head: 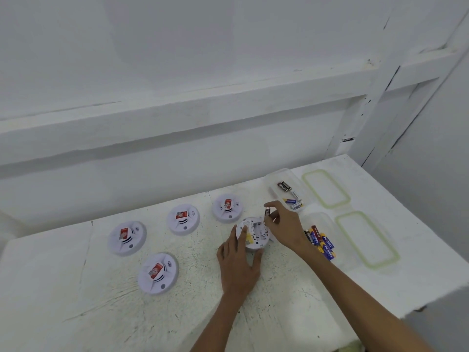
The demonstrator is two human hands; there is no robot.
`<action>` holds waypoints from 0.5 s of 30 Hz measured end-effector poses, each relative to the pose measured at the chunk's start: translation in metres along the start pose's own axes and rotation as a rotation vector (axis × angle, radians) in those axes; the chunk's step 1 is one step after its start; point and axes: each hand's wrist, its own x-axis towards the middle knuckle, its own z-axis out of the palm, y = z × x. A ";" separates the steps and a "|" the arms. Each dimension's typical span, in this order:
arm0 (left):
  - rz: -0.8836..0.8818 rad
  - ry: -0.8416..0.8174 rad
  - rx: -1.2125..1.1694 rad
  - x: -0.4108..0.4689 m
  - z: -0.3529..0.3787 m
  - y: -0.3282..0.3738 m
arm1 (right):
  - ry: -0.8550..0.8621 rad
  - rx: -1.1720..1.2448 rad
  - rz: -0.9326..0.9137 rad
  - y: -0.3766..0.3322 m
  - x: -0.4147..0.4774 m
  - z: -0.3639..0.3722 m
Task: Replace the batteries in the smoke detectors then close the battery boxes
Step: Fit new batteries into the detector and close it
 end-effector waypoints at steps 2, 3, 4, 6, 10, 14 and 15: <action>0.000 -0.001 -0.001 0.000 0.000 0.001 | 0.026 0.120 0.107 0.001 0.000 -0.003; -0.002 -0.001 -0.002 0.000 0.000 0.000 | 0.019 0.183 0.158 0.001 -0.001 -0.004; -0.006 -0.002 -0.003 0.000 -0.001 0.001 | 0.010 0.249 0.209 0.001 -0.001 -0.006; -0.005 -0.005 -0.010 0.000 -0.002 0.001 | -0.002 0.376 0.290 0.000 -0.001 -0.008; -0.006 0.001 -0.024 0.001 -0.004 0.003 | -0.015 0.518 0.379 -0.003 0.000 -0.010; -0.008 0.006 -0.029 0.001 -0.003 0.003 | -0.028 0.543 0.404 -0.002 -0.002 -0.008; -0.010 0.009 -0.031 0.001 -0.002 0.002 | -0.031 0.548 0.406 -0.002 -0.002 -0.007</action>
